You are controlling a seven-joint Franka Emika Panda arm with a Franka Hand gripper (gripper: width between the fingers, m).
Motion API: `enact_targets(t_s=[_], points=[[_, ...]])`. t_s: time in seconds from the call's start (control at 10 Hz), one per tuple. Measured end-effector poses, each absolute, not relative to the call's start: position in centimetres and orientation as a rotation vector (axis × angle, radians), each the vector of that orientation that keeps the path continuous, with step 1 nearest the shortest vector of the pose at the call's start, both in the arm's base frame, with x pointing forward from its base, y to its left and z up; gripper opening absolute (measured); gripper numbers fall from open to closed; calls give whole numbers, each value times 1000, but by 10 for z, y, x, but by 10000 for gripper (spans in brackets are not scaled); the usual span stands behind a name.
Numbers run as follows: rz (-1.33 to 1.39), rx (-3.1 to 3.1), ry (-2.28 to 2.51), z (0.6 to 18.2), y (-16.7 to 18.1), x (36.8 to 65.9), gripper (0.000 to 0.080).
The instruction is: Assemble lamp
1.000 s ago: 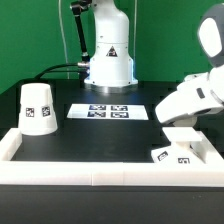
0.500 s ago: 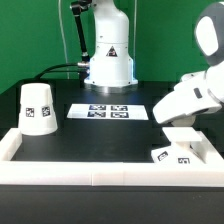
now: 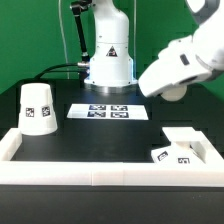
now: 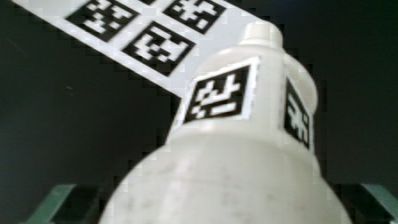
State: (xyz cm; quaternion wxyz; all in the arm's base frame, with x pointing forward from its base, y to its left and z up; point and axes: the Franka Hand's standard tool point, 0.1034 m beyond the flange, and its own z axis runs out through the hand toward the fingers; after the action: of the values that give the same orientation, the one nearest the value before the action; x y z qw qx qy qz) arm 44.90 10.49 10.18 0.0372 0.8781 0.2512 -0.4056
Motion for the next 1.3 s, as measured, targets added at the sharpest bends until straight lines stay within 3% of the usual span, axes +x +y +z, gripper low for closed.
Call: enact_targets(t_s=[0.3, 0.7, 1.3], points=[[-1075, 2791, 830, 89, 101, 459, 576], [-709, 2933, 864, 127, 70, 479, 576], [-68, 3051, 911, 121, 57, 499, 576]])
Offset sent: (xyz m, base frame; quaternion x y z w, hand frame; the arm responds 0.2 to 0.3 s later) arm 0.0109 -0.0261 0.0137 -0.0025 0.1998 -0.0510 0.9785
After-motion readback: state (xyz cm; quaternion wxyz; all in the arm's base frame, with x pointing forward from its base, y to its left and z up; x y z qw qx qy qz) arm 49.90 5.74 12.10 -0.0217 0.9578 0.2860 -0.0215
